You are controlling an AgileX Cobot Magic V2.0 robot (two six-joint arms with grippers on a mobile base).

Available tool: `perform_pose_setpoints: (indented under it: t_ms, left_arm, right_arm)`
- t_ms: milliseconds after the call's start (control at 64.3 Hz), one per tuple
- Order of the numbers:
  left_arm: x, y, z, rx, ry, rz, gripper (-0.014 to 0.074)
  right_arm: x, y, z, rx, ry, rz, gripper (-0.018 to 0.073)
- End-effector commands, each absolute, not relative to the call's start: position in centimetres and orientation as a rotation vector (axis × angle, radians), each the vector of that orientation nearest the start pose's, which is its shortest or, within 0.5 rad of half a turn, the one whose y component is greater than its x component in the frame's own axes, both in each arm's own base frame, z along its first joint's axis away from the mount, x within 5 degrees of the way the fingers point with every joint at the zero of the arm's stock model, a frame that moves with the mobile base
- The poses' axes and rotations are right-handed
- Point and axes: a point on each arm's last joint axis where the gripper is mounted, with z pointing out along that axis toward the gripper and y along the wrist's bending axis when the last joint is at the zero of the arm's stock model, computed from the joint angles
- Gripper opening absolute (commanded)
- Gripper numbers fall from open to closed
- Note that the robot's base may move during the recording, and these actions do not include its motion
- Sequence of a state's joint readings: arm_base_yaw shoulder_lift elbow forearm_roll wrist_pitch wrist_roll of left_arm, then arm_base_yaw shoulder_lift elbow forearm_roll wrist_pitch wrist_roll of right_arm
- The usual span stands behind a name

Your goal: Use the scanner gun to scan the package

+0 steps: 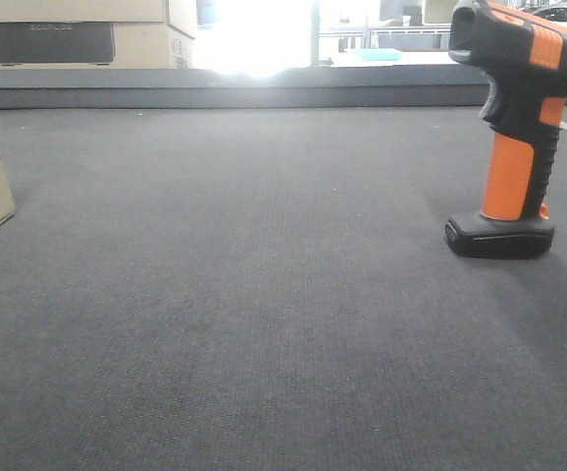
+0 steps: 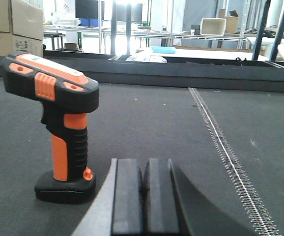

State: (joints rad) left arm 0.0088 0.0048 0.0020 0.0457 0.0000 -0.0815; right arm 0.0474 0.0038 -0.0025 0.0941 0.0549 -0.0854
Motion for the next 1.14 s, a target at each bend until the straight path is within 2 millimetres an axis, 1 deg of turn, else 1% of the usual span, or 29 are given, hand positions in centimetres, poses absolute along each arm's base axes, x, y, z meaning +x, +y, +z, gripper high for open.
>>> perform_pose_setpoints:
  t_ms: [0,187,1120]
  left_arm:
    - [5.6,0.01,21.5,-0.037,1.464,-0.038,-0.0111]
    - [5.6,0.01,21.5,-0.037,1.464,-0.038,-0.0111]
    - [5.6,0.01,21.5,-0.037,1.464,-0.038,-0.0111]
  right_arm:
    - [5.63,0.16,21.05,-0.023,1.514,0.02,-0.016]
    - [5.63,-0.1,21.05,0.023,1.513,-0.008,-0.016]
    - [5.63,-0.1,21.05,0.026,1.513,-0.004,-0.016]
